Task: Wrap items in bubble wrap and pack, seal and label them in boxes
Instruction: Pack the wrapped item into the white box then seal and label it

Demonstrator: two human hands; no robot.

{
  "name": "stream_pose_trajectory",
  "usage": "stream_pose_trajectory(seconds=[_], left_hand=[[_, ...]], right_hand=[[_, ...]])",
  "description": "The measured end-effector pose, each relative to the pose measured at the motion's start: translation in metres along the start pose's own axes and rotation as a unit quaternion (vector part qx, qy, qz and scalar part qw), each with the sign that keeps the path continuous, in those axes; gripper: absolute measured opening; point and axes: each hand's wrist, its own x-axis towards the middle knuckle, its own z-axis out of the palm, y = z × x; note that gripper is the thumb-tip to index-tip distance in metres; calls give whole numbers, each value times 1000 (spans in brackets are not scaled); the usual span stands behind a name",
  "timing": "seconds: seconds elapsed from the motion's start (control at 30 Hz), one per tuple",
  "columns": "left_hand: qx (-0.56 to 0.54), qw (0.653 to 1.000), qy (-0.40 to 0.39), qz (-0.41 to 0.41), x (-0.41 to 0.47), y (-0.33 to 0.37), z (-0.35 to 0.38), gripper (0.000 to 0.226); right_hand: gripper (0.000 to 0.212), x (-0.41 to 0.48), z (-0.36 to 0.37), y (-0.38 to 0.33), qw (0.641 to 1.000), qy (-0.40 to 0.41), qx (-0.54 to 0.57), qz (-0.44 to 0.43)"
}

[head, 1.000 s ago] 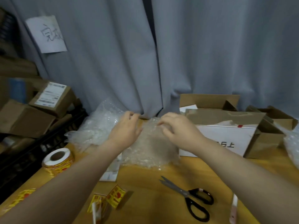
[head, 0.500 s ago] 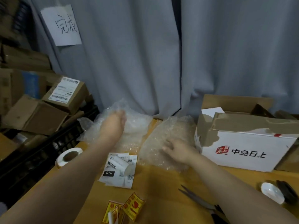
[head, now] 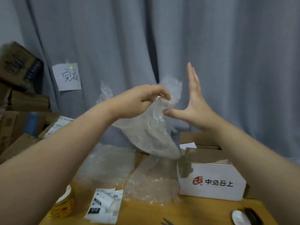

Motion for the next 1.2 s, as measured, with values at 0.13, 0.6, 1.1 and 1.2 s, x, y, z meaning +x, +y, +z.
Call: stream_pose_trajectory(seconds=[0.13,0.6,1.1,1.2], left_hand=[[34,999,39,3,18,27,-5,26],[202,971,73,-105,26,63,26,55],[-238,882,129,-387,-8,64,102,131],[-369,804,77,-461,-15,69,125,134]], right_hand=[[30,-4,-46,-14,990,-65,-125,6],[20,-36,-107,-16,923,70,-356,130],[41,-53,-91,-1,918,245,167,261],[30,-55,-85,0,894,280,240,256]])
